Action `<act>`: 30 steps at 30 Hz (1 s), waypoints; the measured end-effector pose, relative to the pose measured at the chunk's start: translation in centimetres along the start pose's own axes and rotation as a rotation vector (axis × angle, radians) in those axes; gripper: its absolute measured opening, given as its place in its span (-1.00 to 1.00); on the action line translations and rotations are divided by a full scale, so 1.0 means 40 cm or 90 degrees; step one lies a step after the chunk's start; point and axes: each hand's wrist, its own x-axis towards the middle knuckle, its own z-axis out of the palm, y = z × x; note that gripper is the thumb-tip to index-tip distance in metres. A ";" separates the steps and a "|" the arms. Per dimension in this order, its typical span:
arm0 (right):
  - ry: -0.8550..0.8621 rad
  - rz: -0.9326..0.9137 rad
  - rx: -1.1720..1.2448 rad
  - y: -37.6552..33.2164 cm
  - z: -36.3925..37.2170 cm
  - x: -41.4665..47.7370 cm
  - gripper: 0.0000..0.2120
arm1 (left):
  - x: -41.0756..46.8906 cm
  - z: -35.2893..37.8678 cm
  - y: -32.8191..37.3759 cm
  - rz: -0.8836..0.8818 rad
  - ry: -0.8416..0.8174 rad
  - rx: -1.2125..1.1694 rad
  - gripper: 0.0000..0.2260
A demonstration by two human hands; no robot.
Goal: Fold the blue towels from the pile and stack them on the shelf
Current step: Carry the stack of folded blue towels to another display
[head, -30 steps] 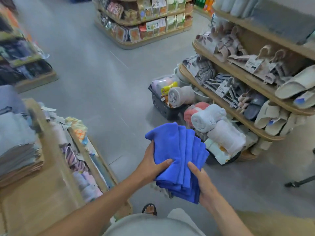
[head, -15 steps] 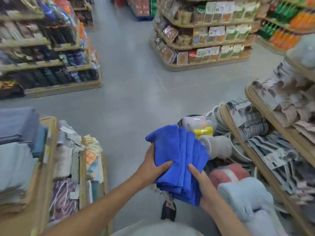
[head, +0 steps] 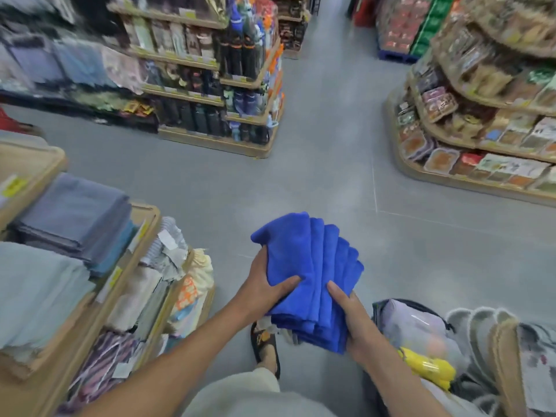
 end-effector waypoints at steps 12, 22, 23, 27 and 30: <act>-0.060 -0.003 -0.088 -0.394 0.125 0.591 -0.35 | 0.618 -0.220 0.089 0.022 0.071 -0.038 -0.19; -0.303 0.070 -0.178 -0.632 0.349 1.169 -0.37 | 0.988 -0.509 0.107 0.010 0.331 -0.034 -0.14; -0.332 0.085 -0.187 -0.654 0.380 1.230 -0.36 | 1.016 -0.538 0.113 0.009 0.365 -0.034 -0.16; -0.448 0.162 -0.202 -0.720 0.518 1.438 -0.38 | 1.103 -0.654 0.150 -0.008 0.499 -0.038 -0.17; -0.524 0.225 -0.255 -0.748 0.650 1.559 -0.39 | 1.133 -0.739 0.165 -0.025 0.598 -0.033 -0.15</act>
